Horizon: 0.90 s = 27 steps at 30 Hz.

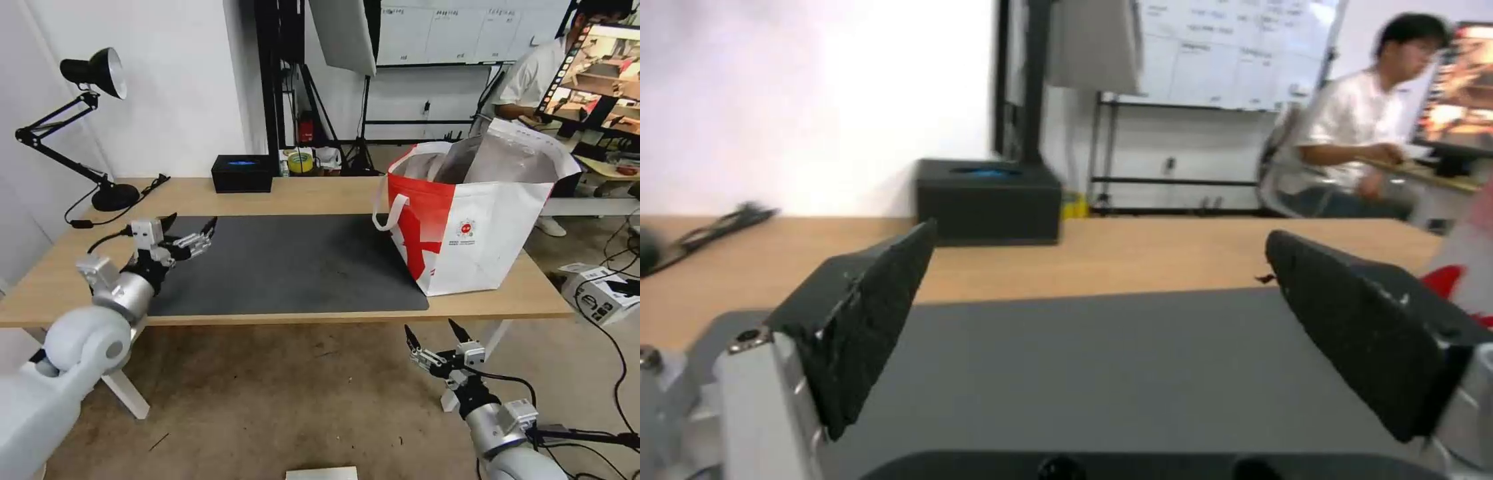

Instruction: Pick up the trash from the table and place it into the takeout bag.

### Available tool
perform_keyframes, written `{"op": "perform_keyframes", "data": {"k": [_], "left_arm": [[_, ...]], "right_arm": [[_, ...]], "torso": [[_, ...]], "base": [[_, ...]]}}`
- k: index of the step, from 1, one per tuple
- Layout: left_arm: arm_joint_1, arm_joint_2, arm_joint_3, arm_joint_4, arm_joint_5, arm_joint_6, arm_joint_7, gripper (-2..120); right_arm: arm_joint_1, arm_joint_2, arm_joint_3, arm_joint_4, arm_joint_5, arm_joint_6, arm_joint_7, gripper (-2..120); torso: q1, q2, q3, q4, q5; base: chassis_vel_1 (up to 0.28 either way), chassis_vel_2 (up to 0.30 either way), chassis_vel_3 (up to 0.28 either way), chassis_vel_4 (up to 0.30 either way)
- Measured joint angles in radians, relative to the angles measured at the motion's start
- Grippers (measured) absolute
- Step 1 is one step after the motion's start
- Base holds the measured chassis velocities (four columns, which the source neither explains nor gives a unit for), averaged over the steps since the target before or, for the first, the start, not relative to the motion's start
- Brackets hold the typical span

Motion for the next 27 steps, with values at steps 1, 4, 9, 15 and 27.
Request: {"op": "perform_keyframes", "data": {"k": [1, 4, 9, 15, 27], "left_arm": [[0.0, 0.0, 0.0, 0.0, 0.0, 0.0, 0.0, 100], [0.118, -0.05, -0.072, 0.0, 0.049, -0.032, 0.024, 100], [0.262, -0.13, -0.158, 0.005, 0.136, -0.094, 0.071, 100], [0.366, -0.203, -0.225, 0.005, 0.199, -0.132, 0.093, 100], [0.478, -0.311, -0.272, 0.014, 0.238, -0.161, 0.126, 100]], "right_arm": [[0.0, 0.0, 0.0, 0.0, 0.0, 0.0, 0.0, 100], [0.0, 0.0, 0.0, 0.0, 0.0, 0.0, 0.0, 100], [0.0, 0.0, 0.0, 0.0, 0.0, 0.0, 0.0, 100], [0.0, 0.0, 0.0, 0.0, 0.0, 0.0, 0.0, 100], [0.0, 0.0, 0.0, 0.0, 0.0, 0.0, 0.0, 100]], "torso": [[0.0, 0.0, 0.0, 0.0, 0.0], [0.0, 0.0, 0.0, 0.0006, -0.0007], [0.0, 0.0, 0.0, 0.0003, -0.0002], [0.0, 0.0, 0.0, 0.0003, -0.0003], [0.0, 0.0, 0.0, 0.0004, -0.0003]], "base": [[0.0, 0.0, 0.0, 0.0], [0.0, 0.0, 0.0, 0.0], [0.0, 0.0, 0.0, 0.0], [0.0, 0.0, 0.0, 0.0], [0.0, 0.0, 0.0, 0.0]]}}
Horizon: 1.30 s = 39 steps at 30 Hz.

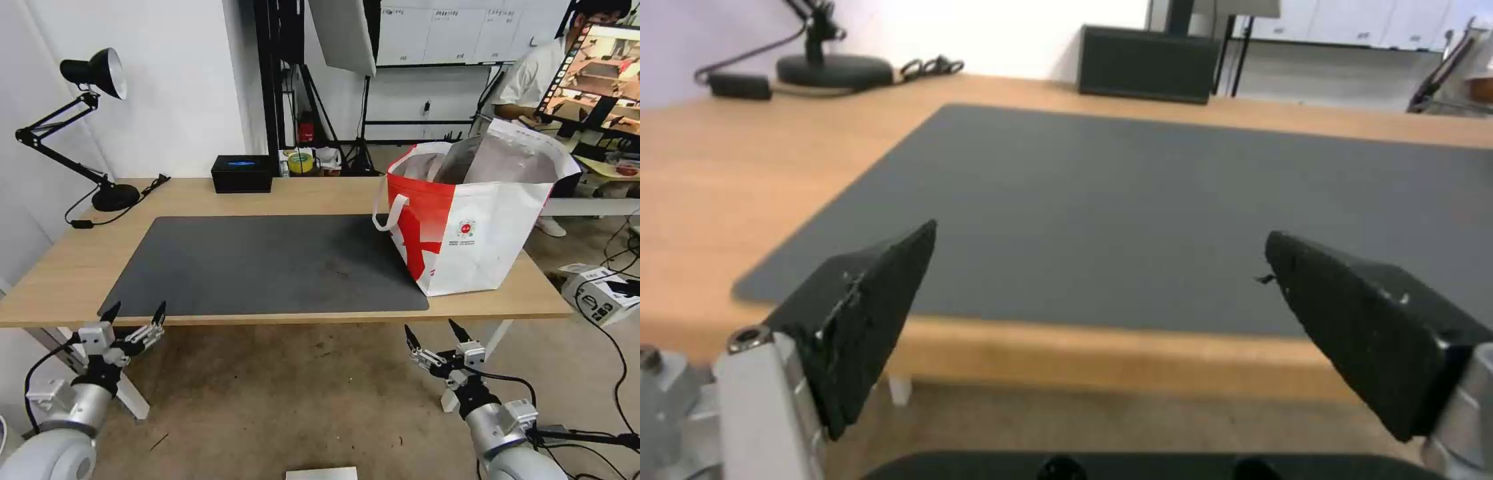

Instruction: Pick up the trash from the table and place it into the takeout bag.

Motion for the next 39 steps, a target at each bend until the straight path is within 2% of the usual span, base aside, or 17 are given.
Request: {"op": "perform_keyframes", "data": {"k": [10, 39], "left_arm": [[0.023, -0.034, 0.008, 0.019, 0.017, -0.015, 0.023, 100], [0.034, -0.021, 0.016, 0.026, 0.01, -0.022, 0.034, 100]], "right_arm": [[0.0, 0.0, 0.0, 0.0, 0.0, 0.0, 0.0, 100], [0.0, 0.0, 0.0, 0.0, 0.0, 0.0, 0.0, 100]], "torso": [[0.0, 0.0, 0.0, -0.0001, 0.0], [0.0, 0.0, 0.0, -0.0001, -0.0001]], "base": [[0.0, 0.0, 0.0, 0.0], [0.0, 0.0, 0.0, 0.0]]}}
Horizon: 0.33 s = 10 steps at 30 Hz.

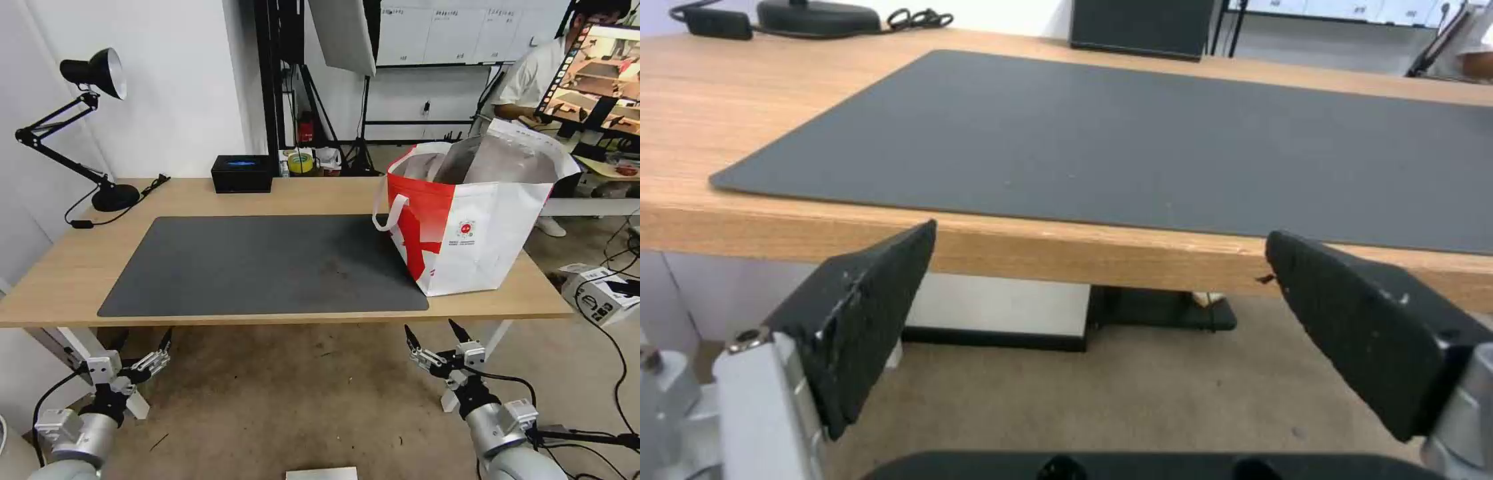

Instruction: Pick up the trash from the table and place it into the takeout bag.

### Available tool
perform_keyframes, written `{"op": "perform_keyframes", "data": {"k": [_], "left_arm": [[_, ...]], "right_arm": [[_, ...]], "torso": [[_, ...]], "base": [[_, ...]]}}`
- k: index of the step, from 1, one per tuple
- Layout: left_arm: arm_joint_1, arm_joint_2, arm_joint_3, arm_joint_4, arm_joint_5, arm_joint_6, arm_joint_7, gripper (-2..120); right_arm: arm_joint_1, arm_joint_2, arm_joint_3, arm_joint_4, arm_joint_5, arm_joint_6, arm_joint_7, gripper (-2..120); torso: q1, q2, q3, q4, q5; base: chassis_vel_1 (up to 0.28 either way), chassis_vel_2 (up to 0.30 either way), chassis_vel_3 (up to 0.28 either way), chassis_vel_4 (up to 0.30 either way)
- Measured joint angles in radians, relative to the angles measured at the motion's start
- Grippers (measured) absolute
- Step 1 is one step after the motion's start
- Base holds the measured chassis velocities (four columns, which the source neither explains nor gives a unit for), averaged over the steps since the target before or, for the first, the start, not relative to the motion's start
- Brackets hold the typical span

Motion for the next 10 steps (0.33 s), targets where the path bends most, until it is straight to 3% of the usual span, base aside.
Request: {"op": "perform_keyframes", "data": {"k": [10], "left_arm": [[0.0, 0.0, 0.0, 0.0, 0.0, 0.0, 0.0, 100]], "right_arm": [[0.0, 0.0, 0.0, 0.0, 0.0, 0.0, 0.0, 100]], "torso": [[0.0, 0.0, 0.0, 0.0, 0.0]], "base": [[0.0, 0.0, 0.0, 0.0]]}}
